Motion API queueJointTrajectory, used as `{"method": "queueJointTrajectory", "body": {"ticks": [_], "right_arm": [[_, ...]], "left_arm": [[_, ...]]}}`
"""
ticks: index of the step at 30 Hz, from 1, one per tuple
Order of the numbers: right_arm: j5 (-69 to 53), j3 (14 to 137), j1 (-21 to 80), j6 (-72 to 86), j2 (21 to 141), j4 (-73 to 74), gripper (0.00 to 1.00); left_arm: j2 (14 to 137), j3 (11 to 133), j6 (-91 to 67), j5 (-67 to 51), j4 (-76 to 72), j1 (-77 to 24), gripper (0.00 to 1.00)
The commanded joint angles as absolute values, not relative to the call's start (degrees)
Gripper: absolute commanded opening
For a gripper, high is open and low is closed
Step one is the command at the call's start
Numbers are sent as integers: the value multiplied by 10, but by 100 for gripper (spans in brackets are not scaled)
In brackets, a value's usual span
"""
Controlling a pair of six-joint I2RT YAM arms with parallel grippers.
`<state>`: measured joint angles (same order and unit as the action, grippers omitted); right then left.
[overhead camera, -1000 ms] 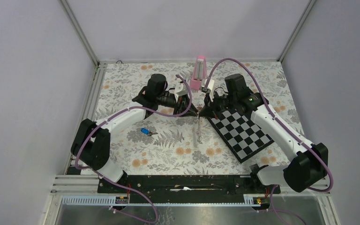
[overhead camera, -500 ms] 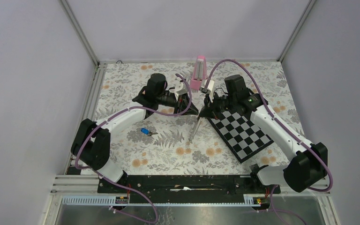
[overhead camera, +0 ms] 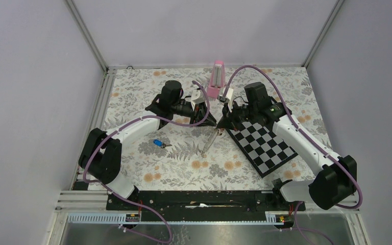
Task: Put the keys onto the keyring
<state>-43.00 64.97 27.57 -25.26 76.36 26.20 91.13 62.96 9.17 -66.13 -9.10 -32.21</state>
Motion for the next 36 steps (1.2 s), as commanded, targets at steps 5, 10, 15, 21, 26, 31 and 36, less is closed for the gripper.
{"method": "queueJointTrajectory", "body": {"ticks": [5, 10, 15, 21, 26, 31, 36], "right_arm": [[-447, 652, 280, -245, 740, 229, 0], [-448, 651, 280, -243, 741, 226, 0], [-448, 649, 280, -243, 742, 226, 0], [-446, 643, 269, -227, 730, 215, 5], [-489, 630, 230, -185, 711, 186, 28], [-525, 614, 210, -167, 694, 171, 40], [-562, 601, 205, -162, 689, 164, 45]], "left_arm": [[912, 631, 113, -691, -96, -324, 21], [916, 632, 111, -693, -96, -324, 9], [915, 634, 110, -691, -95, -324, 0], [900, 612, 67, -688, -139, -319, 0], [887, 567, -90, -689, -334, -310, 0], [884, 544, -188, -694, -445, -310, 0], [882, 540, -205, -688, -464, -310, 0]]}}
